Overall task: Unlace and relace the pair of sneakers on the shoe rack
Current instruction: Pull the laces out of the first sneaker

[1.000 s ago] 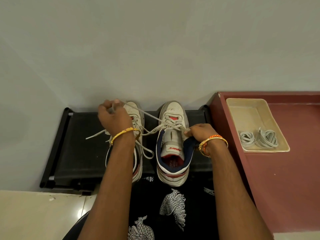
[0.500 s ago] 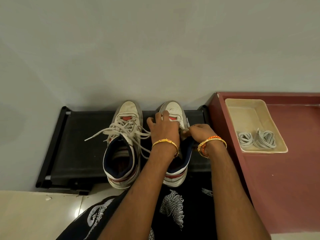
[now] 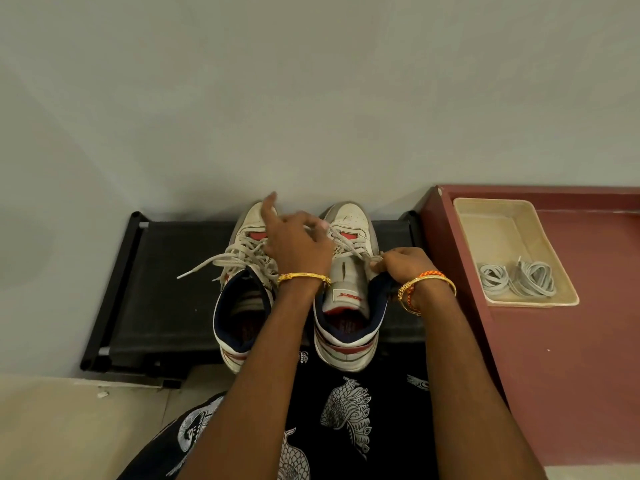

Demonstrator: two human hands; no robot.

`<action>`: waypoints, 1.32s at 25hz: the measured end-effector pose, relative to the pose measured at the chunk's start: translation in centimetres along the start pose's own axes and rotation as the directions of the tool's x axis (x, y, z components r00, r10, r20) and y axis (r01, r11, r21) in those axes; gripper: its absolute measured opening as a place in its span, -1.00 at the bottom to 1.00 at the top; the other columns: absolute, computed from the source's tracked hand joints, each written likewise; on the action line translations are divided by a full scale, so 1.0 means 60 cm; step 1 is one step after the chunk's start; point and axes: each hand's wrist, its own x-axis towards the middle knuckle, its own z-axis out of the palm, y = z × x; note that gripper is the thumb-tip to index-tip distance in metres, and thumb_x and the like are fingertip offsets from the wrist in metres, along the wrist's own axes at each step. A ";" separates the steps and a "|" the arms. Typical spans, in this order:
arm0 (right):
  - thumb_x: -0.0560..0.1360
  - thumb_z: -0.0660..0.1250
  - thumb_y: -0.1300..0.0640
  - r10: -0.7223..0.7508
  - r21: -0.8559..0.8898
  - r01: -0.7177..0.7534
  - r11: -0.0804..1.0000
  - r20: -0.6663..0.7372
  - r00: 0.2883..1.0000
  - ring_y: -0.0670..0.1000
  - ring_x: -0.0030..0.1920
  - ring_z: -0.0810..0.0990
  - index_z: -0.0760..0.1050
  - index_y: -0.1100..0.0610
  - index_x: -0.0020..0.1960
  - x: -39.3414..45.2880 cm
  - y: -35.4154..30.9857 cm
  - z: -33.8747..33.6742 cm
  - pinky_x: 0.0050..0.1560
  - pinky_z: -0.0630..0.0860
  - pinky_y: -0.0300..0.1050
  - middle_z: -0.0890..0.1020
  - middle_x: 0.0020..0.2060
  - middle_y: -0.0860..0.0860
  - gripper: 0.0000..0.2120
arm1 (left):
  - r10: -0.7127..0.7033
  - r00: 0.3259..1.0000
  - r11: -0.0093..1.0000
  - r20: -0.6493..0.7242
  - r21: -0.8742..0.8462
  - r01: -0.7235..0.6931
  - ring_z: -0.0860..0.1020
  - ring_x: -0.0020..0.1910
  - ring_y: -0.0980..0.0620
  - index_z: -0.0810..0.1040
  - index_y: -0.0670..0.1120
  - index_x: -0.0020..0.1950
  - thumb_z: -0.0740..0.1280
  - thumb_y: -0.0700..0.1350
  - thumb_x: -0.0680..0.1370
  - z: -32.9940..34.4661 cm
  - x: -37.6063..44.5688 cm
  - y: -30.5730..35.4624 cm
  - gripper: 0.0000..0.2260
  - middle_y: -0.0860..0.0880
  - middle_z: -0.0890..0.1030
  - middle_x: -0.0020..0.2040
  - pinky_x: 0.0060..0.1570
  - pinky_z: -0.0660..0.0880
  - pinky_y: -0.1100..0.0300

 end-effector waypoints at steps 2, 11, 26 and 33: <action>0.49 0.30 0.32 0.002 -0.015 -0.002 1.000 0.005 1.000 0.03 -0.27 0.50 0.57 0.27 -0.03 0.000 0.000 0.001 -0.08 0.52 0.02 0.56 -0.25 0.11 -0.90 | -0.012 0.990 0.994 -0.142 -0.112 -0.004 0.30 0.16 0.19 0.49 -0.07 -0.18 0.37 -0.24 0.49 -0.020 0.012 -0.005 -0.89 -0.08 0.20 0.44 0.09 0.28 0.45; 0.49 0.30 0.31 0.005 0.022 -0.005 1.000 -0.004 1.000 0.10 -0.12 0.56 0.57 0.28 -0.03 0.010 0.009 0.005 0.01 0.55 0.03 0.59 -0.22 0.12 -0.90 | -0.550 0.724 0.648 -0.416 -0.759 0.056 0.62 -0.14 0.08 0.34 -0.13 0.02 0.10 -0.18 0.62 -0.123 0.072 -0.026 -0.95 -0.08 0.50 0.00 -0.15 0.60 0.16; 0.50 0.30 -0.09 -0.495 -0.877 0.253 0.408 0.020 0.869 0.19 0.28 0.30 0.54 0.00 0.23 0.000 -0.009 0.080 0.25 0.32 0.09 0.42 0.26 0.13 -0.65 | -0.235 0.873 0.929 0.427 0.363 0.073 0.55 0.04 -0.20 0.57 -0.25 0.06 0.28 -0.13 0.53 -0.014 -0.037 -0.024 -0.78 -0.23 0.60 0.03 -0.13 0.41 0.12; 0.48 0.35 0.00 -0.491 -0.768 0.298 0.567 -0.024 0.871 0.17 0.25 0.33 0.62 0.04 0.11 0.006 -0.009 0.091 0.26 0.37 0.08 0.40 0.24 0.12 -0.75 | -0.197 0.926 0.974 0.323 0.173 0.147 0.54 0.09 -0.18 0.53 -0.21 0.16 0.21 -0.20 0.55 0.001 -0.060 -0.028 -0.77 -0.21 0.60 0.09 -0.02 0.42 0.11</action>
